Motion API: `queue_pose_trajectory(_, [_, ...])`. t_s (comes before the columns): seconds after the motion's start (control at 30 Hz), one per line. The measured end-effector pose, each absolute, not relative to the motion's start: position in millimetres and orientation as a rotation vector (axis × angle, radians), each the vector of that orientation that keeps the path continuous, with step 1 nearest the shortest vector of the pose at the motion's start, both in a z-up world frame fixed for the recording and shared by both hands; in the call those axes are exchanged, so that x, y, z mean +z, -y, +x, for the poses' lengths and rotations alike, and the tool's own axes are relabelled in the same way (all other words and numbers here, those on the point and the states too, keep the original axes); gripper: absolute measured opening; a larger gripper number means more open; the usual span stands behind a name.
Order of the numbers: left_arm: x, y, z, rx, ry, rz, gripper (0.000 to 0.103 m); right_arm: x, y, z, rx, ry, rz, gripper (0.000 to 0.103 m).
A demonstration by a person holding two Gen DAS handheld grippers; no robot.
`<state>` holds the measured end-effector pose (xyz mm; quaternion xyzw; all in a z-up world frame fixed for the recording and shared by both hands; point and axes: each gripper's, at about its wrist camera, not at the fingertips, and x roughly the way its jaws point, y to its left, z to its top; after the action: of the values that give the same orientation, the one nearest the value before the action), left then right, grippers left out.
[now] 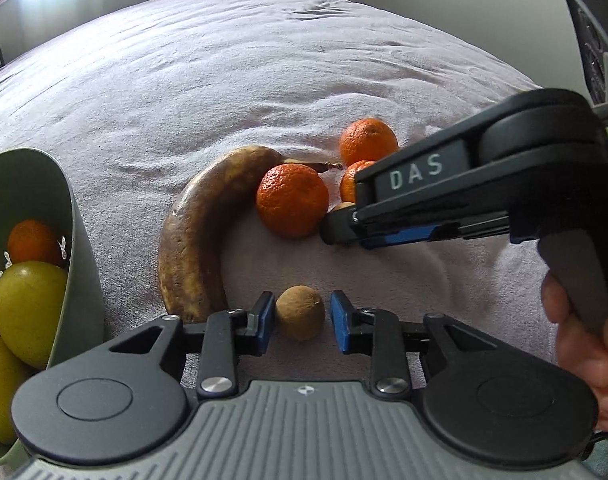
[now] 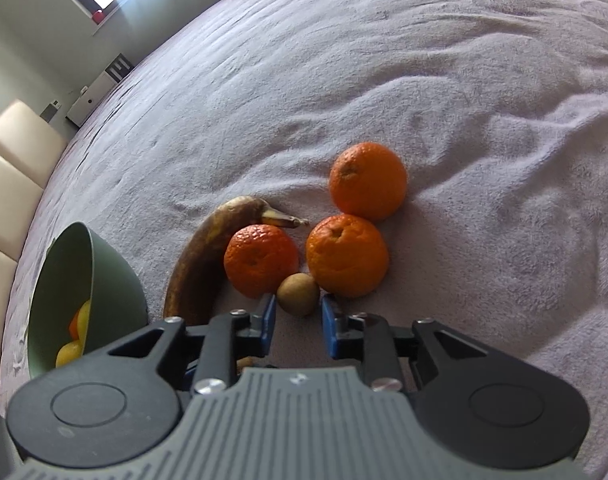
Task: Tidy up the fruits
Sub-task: 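Lift both small brown fruits and carry them over the green colander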
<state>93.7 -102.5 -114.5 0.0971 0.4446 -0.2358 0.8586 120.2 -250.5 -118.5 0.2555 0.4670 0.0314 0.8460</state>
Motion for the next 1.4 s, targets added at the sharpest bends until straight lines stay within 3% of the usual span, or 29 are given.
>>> queue_pose_trajectory(0.37, [-110, 100, 94, -0.472, -0.938, 0.17, 0.029, -116, 245, 122, 0.051, -0.994, 0.501, 0.02])
queue_pose_trajectory(0.83, [-59, 85, 75, -0.415, -0.862, 0.095, 0.029, -74, 235, 108, 0.085, -0.937, 0.465, 0.02])
queue_pose_trajectory(1.4, [-6, -20, 70, -0.143, -0.929, -0.197, 0.029, -20, 166, 89, 0.278, -0.843, 0.271, 0.02])
